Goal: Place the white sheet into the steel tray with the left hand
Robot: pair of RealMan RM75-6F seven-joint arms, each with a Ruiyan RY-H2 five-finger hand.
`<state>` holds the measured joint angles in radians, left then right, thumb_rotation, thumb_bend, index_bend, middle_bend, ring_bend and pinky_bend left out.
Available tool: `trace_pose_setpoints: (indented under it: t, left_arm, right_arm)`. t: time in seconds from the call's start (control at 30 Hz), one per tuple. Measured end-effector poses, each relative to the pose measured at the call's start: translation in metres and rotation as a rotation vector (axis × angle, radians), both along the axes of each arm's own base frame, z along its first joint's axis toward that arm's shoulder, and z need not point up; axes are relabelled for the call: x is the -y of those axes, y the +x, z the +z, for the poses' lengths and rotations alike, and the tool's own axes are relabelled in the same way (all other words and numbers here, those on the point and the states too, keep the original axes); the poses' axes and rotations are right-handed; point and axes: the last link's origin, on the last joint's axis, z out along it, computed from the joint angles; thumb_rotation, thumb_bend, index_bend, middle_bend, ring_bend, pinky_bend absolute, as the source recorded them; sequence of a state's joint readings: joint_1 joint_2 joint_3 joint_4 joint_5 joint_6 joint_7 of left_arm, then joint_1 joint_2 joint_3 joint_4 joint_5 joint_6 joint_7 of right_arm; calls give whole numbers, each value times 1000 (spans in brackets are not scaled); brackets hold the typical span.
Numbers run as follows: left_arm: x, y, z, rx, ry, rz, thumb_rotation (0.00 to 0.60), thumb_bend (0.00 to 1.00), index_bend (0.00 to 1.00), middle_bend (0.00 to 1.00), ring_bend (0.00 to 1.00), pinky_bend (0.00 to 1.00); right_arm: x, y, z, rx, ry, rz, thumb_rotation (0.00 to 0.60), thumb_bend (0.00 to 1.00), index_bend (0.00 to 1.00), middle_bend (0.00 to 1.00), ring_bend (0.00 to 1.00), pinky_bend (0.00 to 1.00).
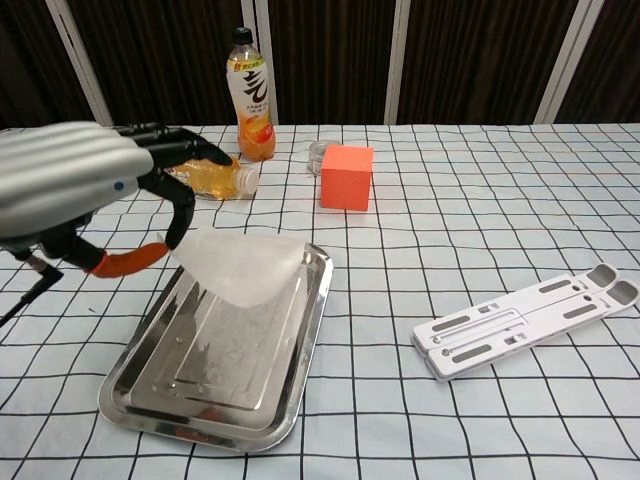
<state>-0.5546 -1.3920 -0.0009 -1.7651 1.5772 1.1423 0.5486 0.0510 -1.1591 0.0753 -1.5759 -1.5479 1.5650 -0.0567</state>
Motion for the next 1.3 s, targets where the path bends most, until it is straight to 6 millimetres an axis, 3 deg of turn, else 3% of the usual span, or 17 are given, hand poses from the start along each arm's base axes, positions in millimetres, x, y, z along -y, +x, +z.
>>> trace_pose_setpoints:
  t: [0.33,0.7,1.3]
  left_arm:
    - [15,-23,-16,-44,-92,-29,600,526,578,67,0,0]
    - [31,-33,-27,-81,-152,-57,600,526,578,67,0,0]
    - [21,-48,-24,-151,-144,-54,600,510,533,51,0,0]
  right_arm:
    - [0,0,0,2,1,-4,600,329,0,0,0,0]
    - [0,0,0,4,0,-3,600,328,0,0,0,0]
    - [0,0,0,3,-1,-1,600,328,0,0,0,0]
